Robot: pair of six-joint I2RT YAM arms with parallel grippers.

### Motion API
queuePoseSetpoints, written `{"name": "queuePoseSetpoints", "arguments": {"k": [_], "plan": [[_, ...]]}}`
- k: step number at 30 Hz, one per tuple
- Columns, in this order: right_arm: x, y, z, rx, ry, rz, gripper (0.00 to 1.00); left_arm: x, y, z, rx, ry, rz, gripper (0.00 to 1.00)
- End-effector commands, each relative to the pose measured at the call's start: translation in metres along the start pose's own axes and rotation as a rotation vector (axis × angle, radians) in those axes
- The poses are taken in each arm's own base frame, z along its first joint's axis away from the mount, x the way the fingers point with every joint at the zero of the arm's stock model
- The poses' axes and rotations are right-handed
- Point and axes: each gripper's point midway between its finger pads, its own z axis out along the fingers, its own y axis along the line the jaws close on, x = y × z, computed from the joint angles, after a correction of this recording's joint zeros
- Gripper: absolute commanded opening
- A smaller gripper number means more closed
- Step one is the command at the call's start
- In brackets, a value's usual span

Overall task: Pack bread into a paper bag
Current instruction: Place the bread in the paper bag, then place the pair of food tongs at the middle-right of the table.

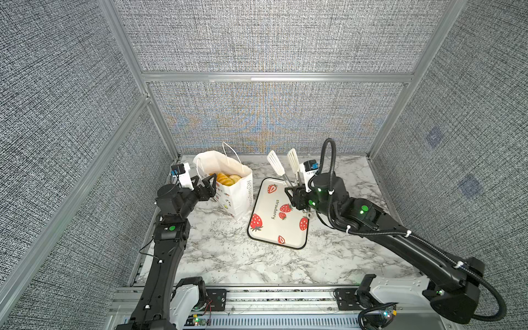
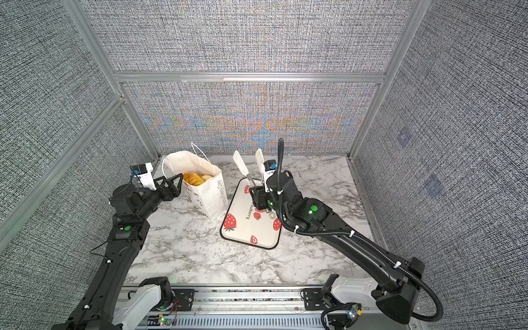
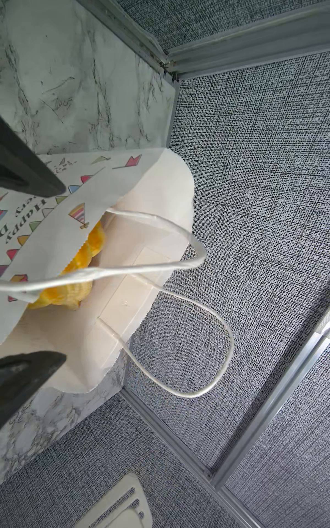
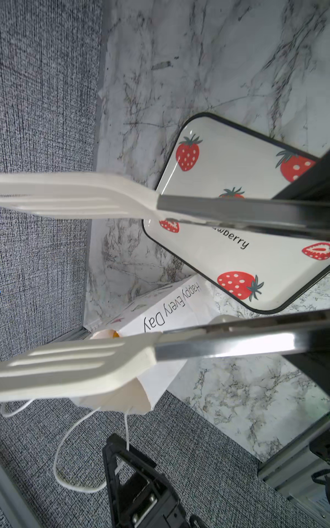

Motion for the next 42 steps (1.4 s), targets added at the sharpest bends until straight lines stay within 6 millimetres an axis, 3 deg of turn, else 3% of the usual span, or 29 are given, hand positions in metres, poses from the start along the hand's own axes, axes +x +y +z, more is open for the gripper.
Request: {"name": "queuePoseSetpoints", "arguments": {"k": [1, 9, 16, 22, 24, 31, 42], "plan": [[0.005, -0.022, -0.010, 0.059, -0.004, 0.031, 0.56, -0.007, -0.006, -0.002, 0.019, -0.030, 0.028, 0.86], [0.035, -0.084, -0.031, 0.191, 0.018, 0.113, 0.56, -0.005, -0.015, -0.007, 0.028, -0.033, 0.036, 0.98], [0.053, -0.120, -0.038, 0.263, 0.028, 0.175, 0.56, 0.012, -0.013, -0.023, 0.013, -0.026, 0.018, 0.99], [0.056, -0.146, -0.044, 0.325, 0.016, 0.237, 0.56, 0.029, -0.011, -0.036, -0.004, -0.002, -0.005, 0.99], [0.073, -0.161, -0.041, 0.358, 0.049, 0.264, 0.56, 0.036, -0.007, -0.040, -0.022, 0.003, -0.016, 0.99], [0.093, -0.189, -0.037, 0.407, 0.082, 0.343, 0.56, 0.051, -0.001, -0.047, -0.046, 0.005, -0.078, 0.99], [0.119, -0.218, -0.029, 0.455, 0.133, 0.426, 0.56, 0.078, 0.030, -0.058, -0.172, -0.043, -0.141, 0.99]]}}
